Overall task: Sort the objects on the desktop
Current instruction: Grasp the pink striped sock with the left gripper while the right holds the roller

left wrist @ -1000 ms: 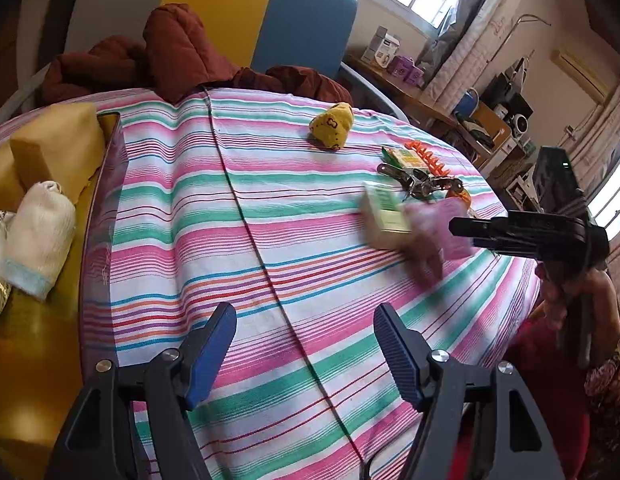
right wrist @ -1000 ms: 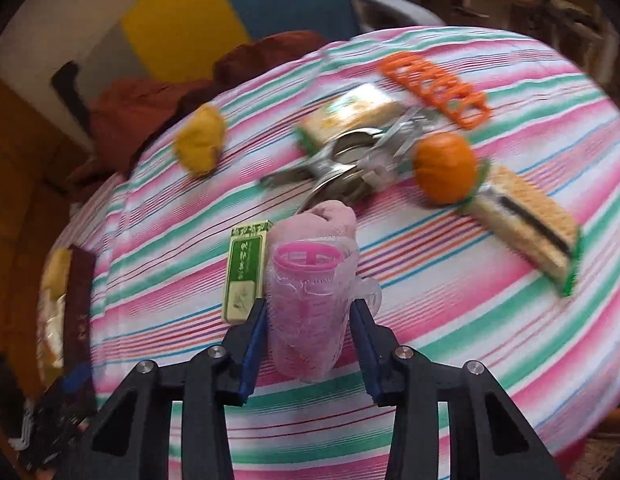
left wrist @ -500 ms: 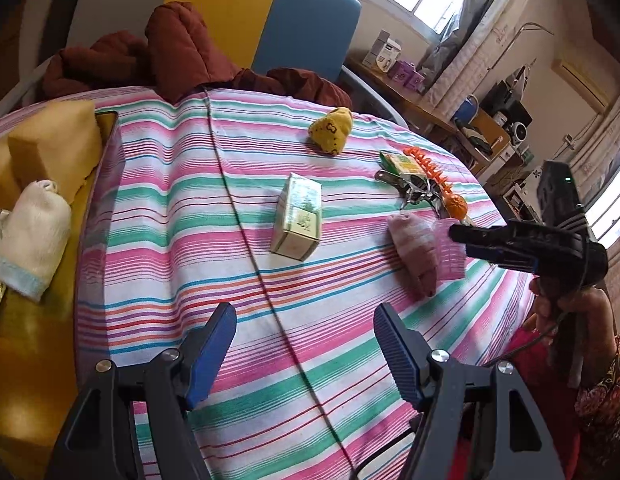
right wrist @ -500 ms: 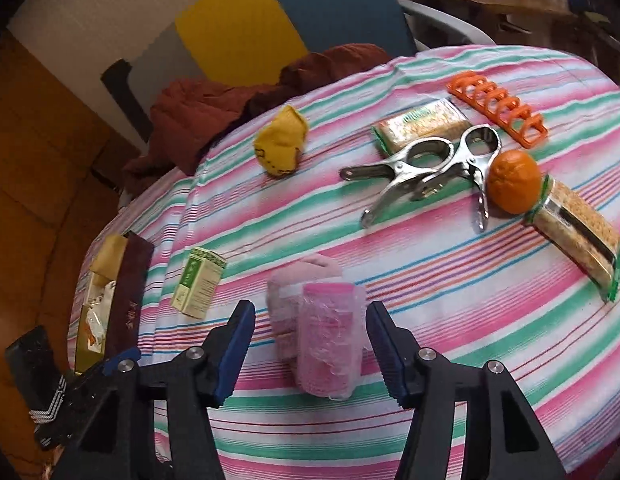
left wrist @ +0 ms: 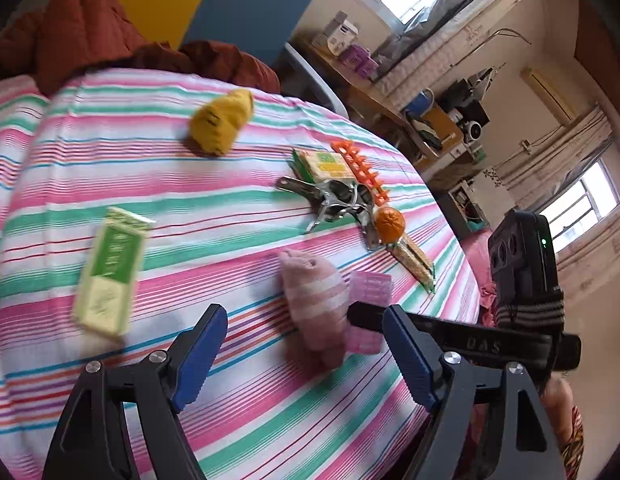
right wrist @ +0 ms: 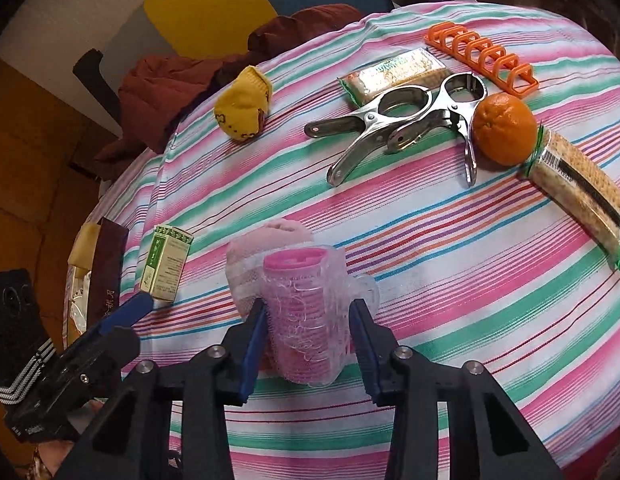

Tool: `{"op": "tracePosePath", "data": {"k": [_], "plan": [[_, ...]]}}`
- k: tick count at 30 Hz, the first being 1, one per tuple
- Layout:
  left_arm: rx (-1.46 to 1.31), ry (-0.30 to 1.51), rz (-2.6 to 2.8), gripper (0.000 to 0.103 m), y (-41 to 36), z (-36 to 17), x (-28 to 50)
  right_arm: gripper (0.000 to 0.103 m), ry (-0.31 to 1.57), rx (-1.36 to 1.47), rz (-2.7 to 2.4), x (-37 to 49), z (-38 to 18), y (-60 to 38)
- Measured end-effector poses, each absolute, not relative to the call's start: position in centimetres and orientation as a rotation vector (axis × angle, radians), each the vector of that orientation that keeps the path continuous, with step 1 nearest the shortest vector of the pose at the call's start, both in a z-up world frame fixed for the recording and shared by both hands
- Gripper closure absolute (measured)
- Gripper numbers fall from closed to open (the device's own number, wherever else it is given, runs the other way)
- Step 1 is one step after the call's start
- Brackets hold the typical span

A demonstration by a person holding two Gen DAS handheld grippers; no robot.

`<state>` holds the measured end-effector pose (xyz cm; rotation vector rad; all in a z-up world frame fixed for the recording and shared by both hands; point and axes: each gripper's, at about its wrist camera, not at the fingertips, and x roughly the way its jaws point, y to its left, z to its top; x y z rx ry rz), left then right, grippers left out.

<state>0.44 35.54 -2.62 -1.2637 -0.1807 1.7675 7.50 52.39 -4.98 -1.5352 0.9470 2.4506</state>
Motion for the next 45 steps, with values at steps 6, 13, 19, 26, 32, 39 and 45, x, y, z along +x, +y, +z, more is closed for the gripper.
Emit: {"op": "tracePosePath", "data": {"k": [6,13,19,26,32,39,45], "plan": [[-1.392,-0.364,1.633,0.021,38.3,-5.7,-1.0,0.062,1.064,-1.517,2.423,7.7,-5.4,53.7],[-1.431,-0.314,1.680,0.056,39.1,-7.5,-1.0,0.062,1.055,-1.464,2.413,8.4,-5.2,54.5],[-1.411,-0.209,1.708,0.070,38.5,-7.2,-0.7,0.067,0.966,-1.428,2.389,8.4,-5.1,54.9],[-1.364,-0.065,1.779,0.079,34.8,-5.4,0.9,0.067,0.893,-1.386,2.350,8.9,-4.6,55.7],[-1.328,-0.192,1.770,0.047,32.8,-4.0,1.1,0.067,0.875,-1.402,2.363,8.7,-4.5,55.0],[-1.367,-0.140,1.799,0.023,38.7,-4.3,0.9,0.067,0.889,-1.377,2.335,9.1,-4.6,55.6],[-1.303,0.095,1.899,0.039,41.5,-6.0,1.8,0.067,0.909,-1.372,2.329,9.1,-4.6,55.9]]}}
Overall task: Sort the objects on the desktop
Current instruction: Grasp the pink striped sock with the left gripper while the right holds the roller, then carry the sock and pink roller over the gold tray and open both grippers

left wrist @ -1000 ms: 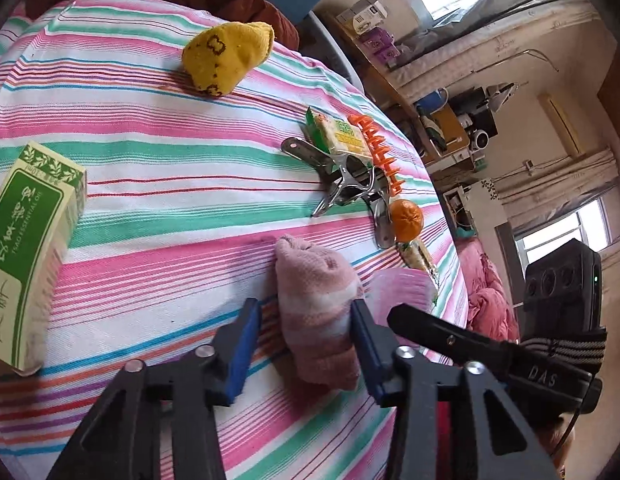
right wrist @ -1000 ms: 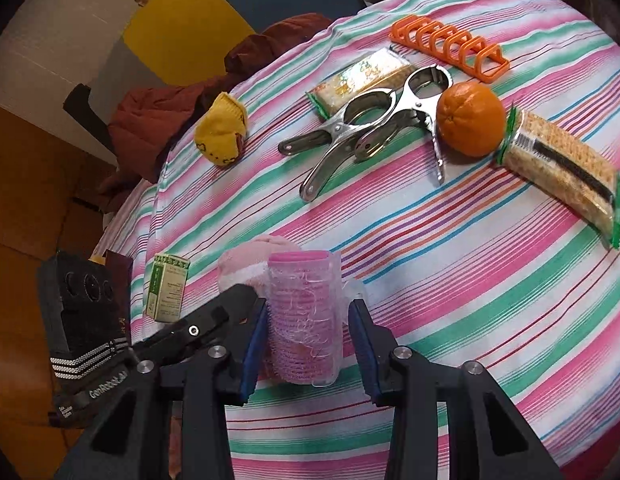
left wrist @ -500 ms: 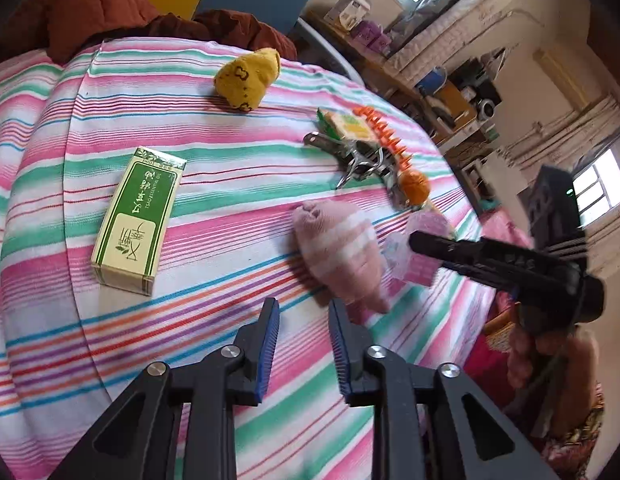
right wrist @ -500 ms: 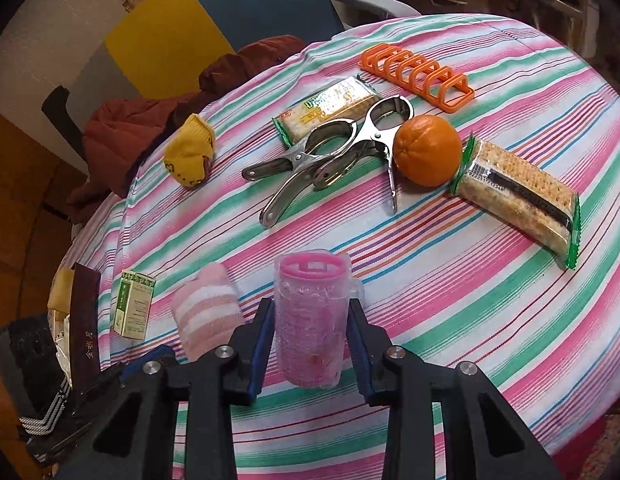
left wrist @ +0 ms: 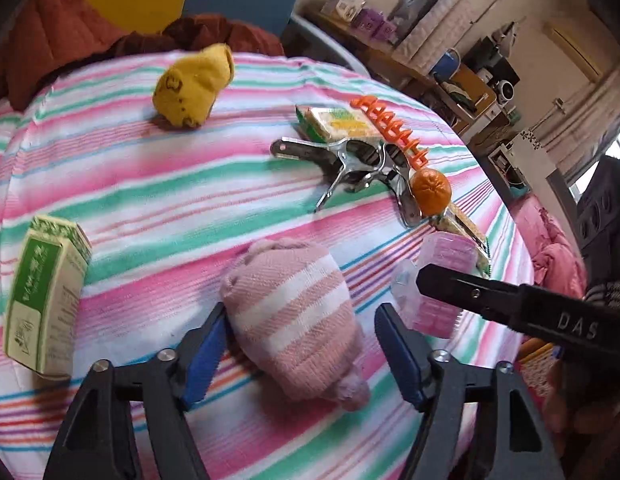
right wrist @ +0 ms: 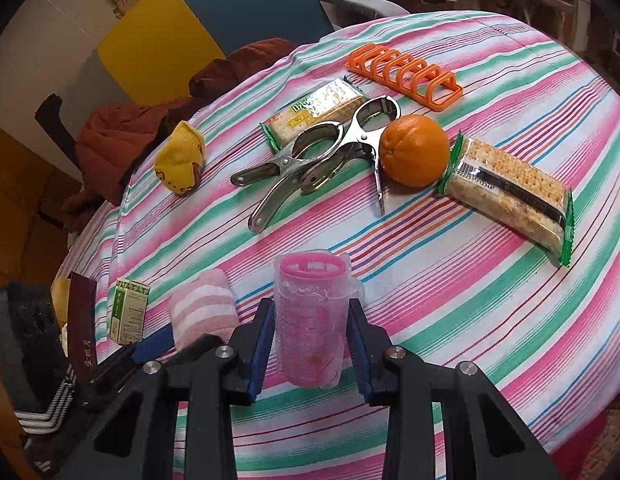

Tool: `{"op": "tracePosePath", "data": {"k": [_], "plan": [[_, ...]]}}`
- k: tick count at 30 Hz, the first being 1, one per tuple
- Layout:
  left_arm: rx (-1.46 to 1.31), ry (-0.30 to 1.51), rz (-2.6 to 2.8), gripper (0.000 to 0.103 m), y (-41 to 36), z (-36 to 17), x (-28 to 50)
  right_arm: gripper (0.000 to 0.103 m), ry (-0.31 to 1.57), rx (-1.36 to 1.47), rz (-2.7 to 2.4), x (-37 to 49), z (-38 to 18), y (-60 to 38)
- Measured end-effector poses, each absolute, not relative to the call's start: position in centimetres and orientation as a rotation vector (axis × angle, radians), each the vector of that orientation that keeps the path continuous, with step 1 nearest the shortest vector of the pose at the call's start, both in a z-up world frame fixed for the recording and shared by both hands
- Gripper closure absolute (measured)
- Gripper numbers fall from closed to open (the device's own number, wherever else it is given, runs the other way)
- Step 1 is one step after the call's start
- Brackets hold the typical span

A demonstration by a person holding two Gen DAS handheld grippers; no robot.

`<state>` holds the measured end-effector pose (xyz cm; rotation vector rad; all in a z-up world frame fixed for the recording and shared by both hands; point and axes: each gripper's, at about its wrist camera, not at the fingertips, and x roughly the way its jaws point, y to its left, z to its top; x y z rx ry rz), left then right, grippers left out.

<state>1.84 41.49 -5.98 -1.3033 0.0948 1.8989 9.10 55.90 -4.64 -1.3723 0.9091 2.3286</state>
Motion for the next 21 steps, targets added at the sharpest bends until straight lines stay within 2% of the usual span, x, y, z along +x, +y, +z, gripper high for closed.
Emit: {"op": "tracePosePath", "data": {"k": [1,3,6,21], "plan": [[-1.283,0.143,1.917,0.051,41.5,-6.1,2.0,0.067,0.907,-1.373,2.330,9.1,-4.6,55.9],[-1.247,0.196,1.910,0.056,41.1,-6.1,2.0,0.067,0.895,-1.377,2.332,9.0,-4.6,55.8],[-1.264,0.156,1.883,0.063,39.7,-5.9,1.4,0.067,0.872,-1.381,2.339,8.8,-4.4,55.7],[-1.252,-0.012,1.884,0.063,29.7,-3.3,3.7,0.067,0.796,-1.497,2.463,7.8,-4.3,51.8]]}}
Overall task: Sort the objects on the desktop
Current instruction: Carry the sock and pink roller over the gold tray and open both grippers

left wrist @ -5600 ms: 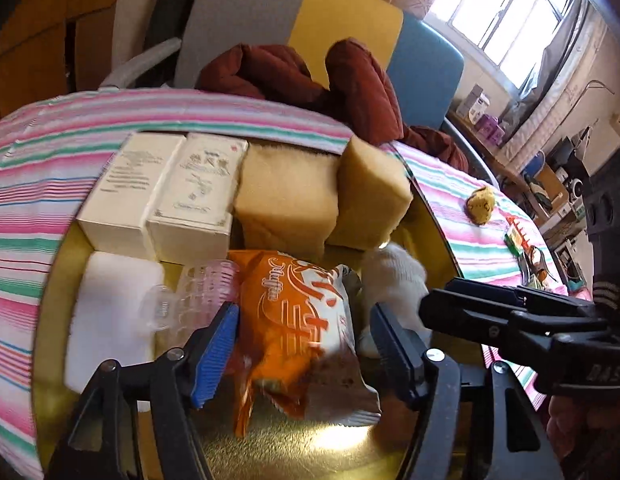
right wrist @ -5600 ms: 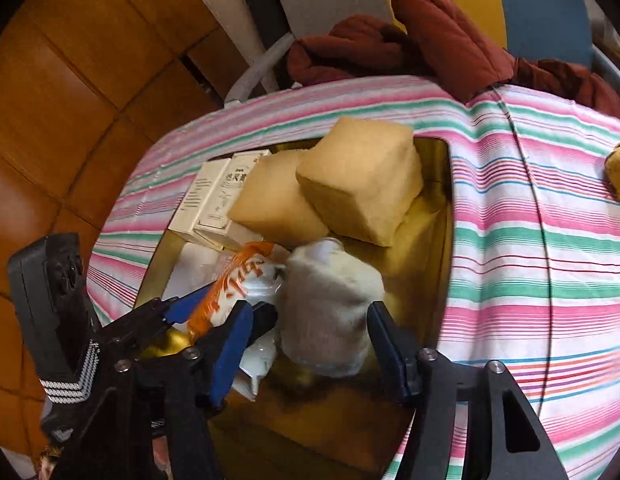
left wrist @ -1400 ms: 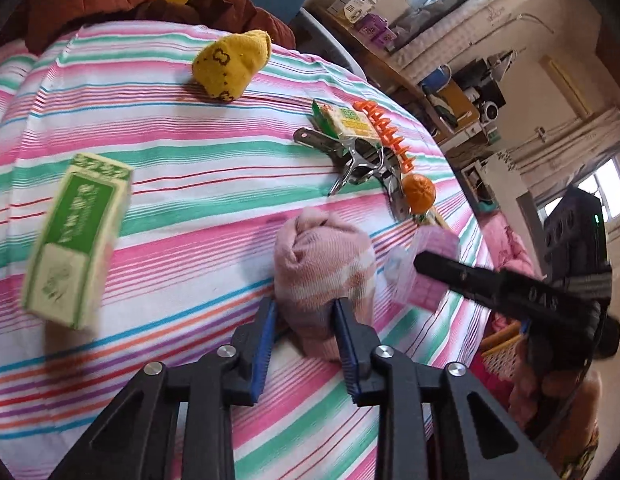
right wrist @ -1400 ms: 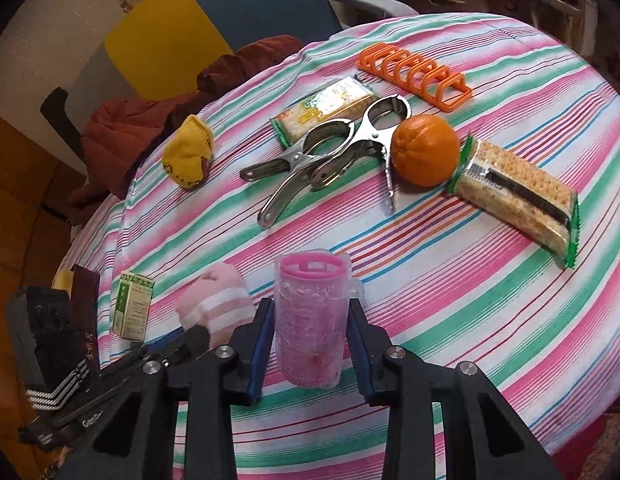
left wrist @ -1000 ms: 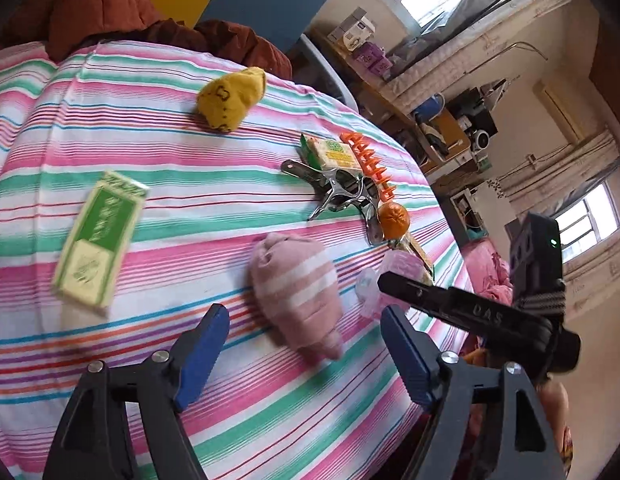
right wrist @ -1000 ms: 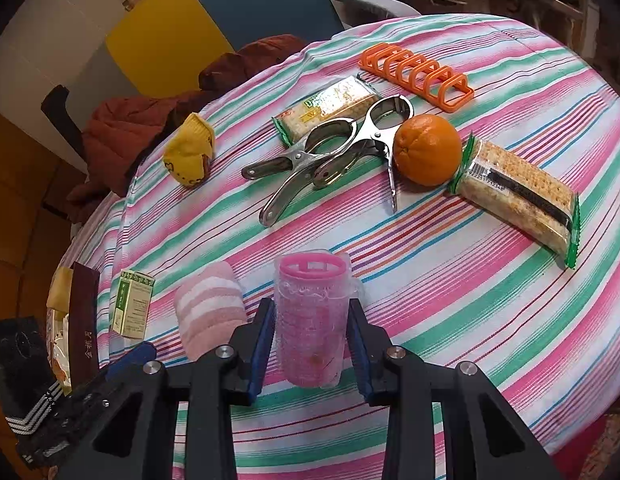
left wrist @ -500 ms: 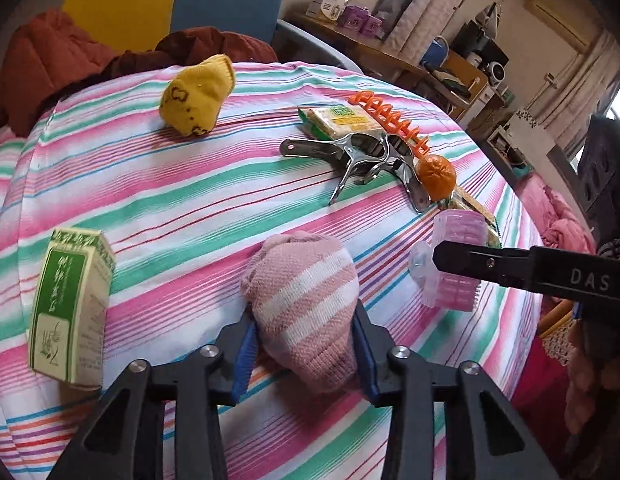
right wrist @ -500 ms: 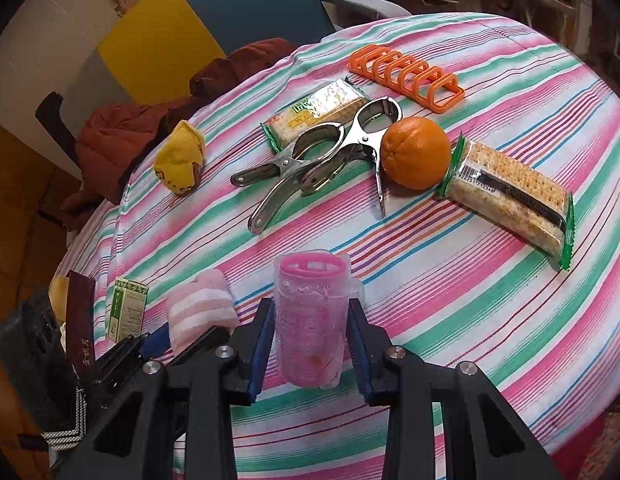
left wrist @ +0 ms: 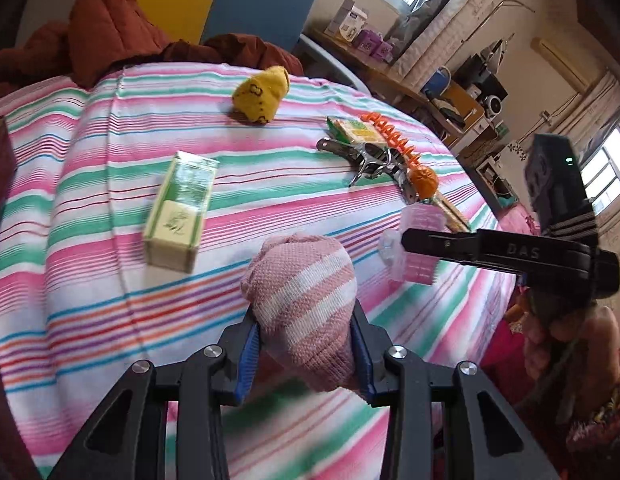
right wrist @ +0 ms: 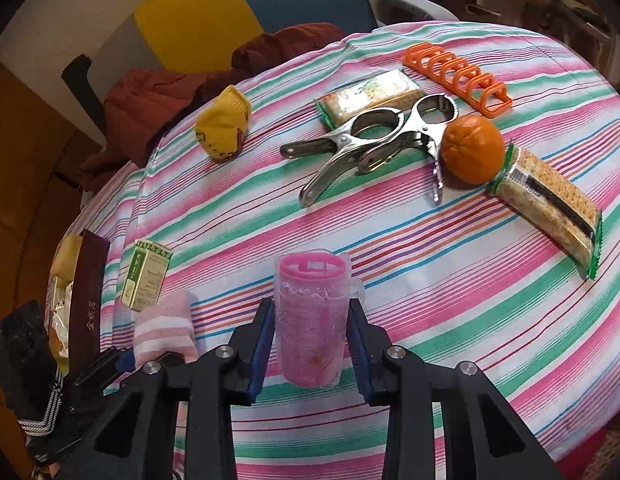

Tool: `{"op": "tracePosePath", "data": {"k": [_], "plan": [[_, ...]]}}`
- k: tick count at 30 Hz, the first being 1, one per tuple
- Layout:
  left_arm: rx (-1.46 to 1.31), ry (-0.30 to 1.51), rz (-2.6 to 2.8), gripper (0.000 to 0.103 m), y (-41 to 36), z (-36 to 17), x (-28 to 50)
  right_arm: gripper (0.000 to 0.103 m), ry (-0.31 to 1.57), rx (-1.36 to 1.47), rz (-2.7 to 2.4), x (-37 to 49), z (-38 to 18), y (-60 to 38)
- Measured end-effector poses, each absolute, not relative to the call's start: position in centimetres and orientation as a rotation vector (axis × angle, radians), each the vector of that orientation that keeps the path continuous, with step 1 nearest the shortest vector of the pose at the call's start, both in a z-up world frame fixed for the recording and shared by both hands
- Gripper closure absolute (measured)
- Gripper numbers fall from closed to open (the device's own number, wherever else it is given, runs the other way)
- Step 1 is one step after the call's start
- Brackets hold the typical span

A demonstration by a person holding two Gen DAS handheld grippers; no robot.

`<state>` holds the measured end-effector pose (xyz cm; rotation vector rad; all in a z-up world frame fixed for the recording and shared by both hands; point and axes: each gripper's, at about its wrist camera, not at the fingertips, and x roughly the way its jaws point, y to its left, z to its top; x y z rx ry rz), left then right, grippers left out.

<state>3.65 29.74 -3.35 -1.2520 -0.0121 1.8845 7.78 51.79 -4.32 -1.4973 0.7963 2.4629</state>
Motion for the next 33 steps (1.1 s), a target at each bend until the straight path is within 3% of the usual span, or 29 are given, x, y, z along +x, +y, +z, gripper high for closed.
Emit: {"op": "tracePosePath", "data": {"k": [12,27,30,33], "plan": [[-1.080,-0.129,1.995,0.063,18.8,3.2,3.3,0.067,0.819,-1.545,2.668,6.3,-1.0,41.7],[-1.140,-0.202,2.259,0.063,7.5,2.5,-5.3,0.067,0.844,-1.717,2.944,3.0,2.7,24.6],[-1.168,-0.167,2.320,0.056,6.3,1.8,-7.0,0.067,0.808,-1.775,2.958,2.1,2.4,21.8],[-1.252,-0.204,2.328,0.036,5.2,1.1,-8.3,0.067,0.743,-1.823,2.961,1.1,1.7,19.4]]}}
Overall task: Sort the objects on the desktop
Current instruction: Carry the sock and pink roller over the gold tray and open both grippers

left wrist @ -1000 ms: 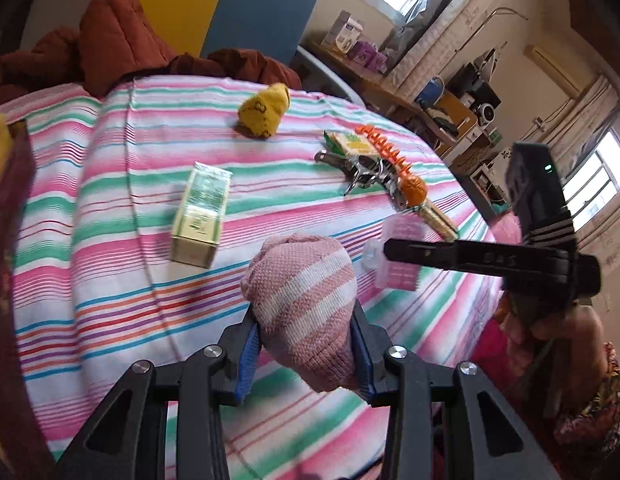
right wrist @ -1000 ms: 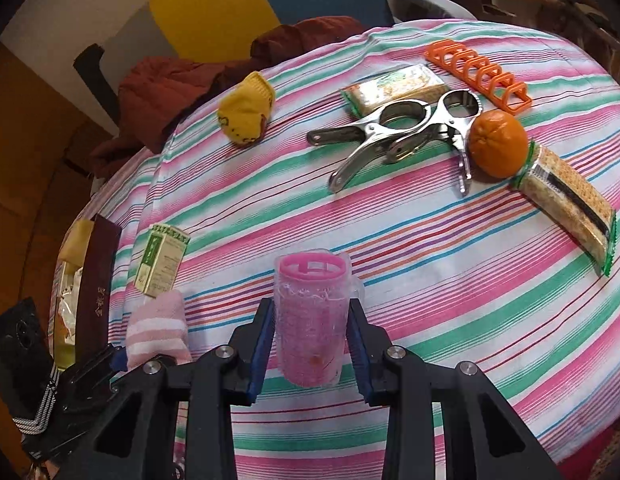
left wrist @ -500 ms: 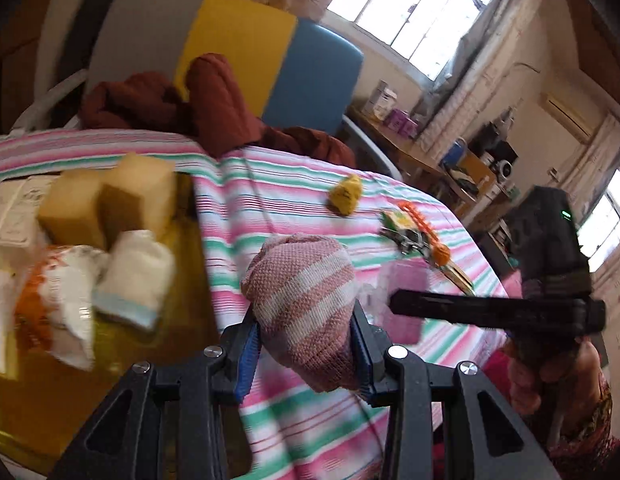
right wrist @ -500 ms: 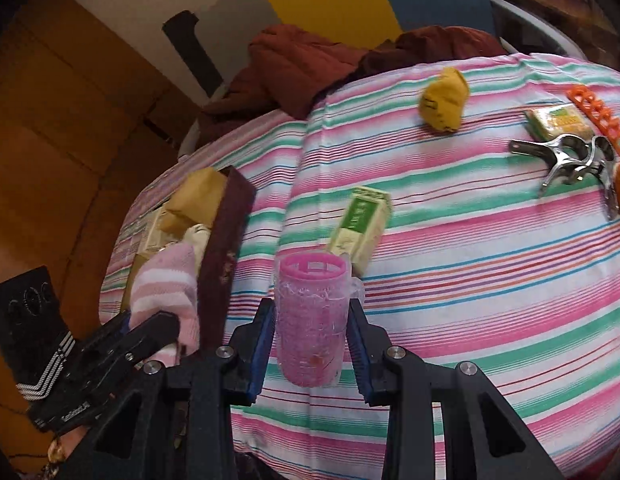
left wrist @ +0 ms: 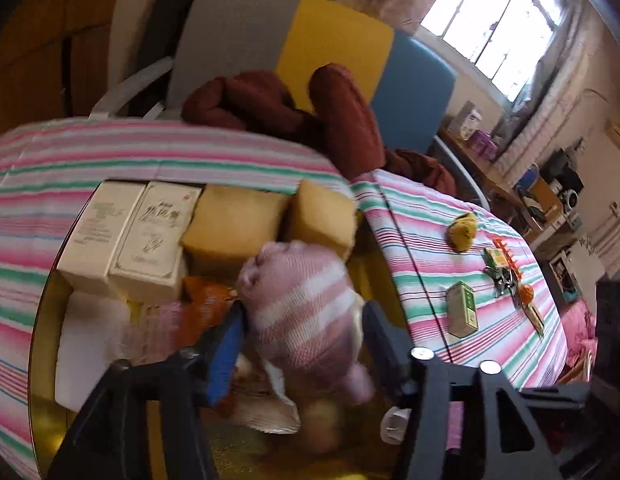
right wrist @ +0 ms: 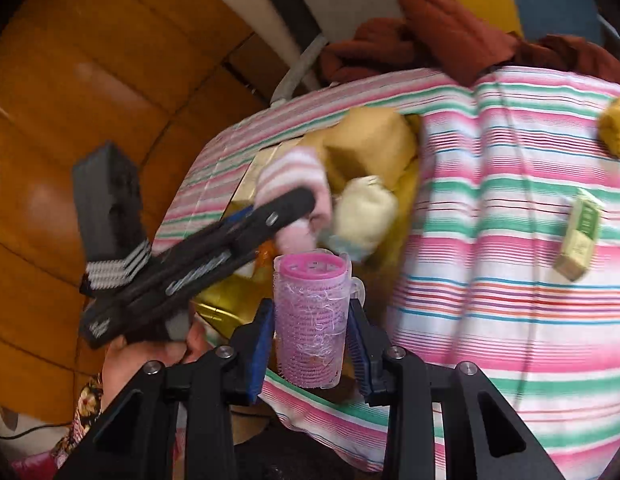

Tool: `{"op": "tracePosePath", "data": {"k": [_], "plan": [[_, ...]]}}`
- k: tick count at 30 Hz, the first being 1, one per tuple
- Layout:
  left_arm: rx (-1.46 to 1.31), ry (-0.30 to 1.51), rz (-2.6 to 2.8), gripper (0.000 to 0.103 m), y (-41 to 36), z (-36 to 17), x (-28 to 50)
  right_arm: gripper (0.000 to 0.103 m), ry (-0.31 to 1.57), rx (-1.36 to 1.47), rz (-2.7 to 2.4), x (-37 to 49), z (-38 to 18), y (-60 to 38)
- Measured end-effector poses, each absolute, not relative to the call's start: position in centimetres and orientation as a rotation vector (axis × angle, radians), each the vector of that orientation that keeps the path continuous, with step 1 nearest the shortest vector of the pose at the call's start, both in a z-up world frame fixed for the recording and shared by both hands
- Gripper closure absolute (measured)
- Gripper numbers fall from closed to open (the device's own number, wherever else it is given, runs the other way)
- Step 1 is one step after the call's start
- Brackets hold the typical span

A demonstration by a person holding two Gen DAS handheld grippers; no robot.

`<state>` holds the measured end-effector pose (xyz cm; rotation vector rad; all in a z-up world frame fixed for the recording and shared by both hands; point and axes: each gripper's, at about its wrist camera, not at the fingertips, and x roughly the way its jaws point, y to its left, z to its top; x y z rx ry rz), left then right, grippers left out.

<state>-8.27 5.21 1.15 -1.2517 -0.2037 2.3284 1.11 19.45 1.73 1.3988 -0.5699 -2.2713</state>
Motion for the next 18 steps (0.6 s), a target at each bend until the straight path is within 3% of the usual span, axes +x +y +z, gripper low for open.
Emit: {"op": "tracePosePath", "data": {"k": [5,13,18], "plan": [[-1.191,-0.309,2.346,0.028,3.0,1.9,-7.6,0.050,-0.541,1.446,-2.307,0.3,0.4,18.2],[-1.130,-0.525,2.447,0.028,-1.0,2.4,-5.8,0.050,-0.553,1.447,-2.301,1.5,-0.2,19.0],[-1.163,-0.551,2.452,0.028,-1.1,2.0,-4.8,0.050,-0.572,1.425,-2.299,2.0,-0.3,19.3]]}}
